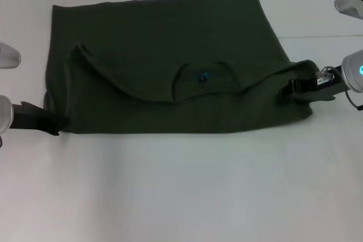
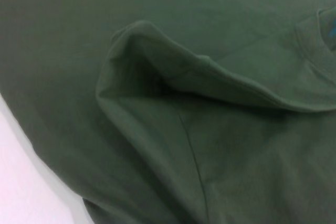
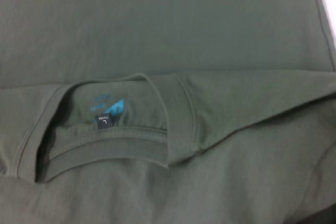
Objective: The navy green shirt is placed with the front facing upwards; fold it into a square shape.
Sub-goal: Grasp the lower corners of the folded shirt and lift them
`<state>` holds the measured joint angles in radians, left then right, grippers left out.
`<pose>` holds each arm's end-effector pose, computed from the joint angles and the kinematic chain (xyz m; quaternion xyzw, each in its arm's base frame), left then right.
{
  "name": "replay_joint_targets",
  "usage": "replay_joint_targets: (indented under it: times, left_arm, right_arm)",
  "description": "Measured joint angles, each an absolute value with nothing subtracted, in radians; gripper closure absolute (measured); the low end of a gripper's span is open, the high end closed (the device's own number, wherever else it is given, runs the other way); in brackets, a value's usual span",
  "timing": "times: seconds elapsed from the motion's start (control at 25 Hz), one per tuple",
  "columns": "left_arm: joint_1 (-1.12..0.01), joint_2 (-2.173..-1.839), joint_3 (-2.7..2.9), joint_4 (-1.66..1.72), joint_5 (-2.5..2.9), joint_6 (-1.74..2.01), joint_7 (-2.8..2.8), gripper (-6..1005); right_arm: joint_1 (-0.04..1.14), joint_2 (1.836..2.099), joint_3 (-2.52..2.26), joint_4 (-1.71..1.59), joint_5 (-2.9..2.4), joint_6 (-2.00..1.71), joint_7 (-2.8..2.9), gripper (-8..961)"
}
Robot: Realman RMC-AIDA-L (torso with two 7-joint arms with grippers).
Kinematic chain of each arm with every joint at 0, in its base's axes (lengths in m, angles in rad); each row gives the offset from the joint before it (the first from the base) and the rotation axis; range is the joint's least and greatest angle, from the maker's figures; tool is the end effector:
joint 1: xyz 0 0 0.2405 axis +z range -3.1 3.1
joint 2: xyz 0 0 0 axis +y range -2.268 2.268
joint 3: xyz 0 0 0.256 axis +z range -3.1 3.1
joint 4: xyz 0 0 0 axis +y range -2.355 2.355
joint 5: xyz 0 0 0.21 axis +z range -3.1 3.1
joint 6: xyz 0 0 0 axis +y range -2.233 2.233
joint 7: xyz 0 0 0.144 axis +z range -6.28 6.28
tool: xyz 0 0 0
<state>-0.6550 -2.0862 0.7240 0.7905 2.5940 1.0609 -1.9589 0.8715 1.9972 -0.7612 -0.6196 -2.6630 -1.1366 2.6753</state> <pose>-0.3048 0.3993 0.0225 -0.8765 -0.3682 0.0403 0.3074 0.2532 0.4359 0.0192 -0.7543 0.6044 0.0036 0.2563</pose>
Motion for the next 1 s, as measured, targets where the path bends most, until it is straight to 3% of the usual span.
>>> replay_joint_targets:
  times: [0.4, 0.68, 1.0]
  left_arm:
    - [-0.668, -2.074, 0.723, 0.817, 2.650, 1.110, -2.032, 988]
    - [-0.678, -2.058, 0.717, 0.861, 2.707, 1.227, -2.095, 987]
    - [-0.671, -2.027, 0.639, 0.931, 2.740, 1.483, -2.117, 987]
  right_arm:
    - [0.876, 1.984, -0.761, -0.623, -2.663, -1.182, 2.648, 875]
    - [0.871, 1.973, -0.761, -0.677, -2.664, -1.283, 2.629, 911]
    - [0.867, 1.940, -0.763, -0.698, -2.691, -1.463, 2.581, 911]
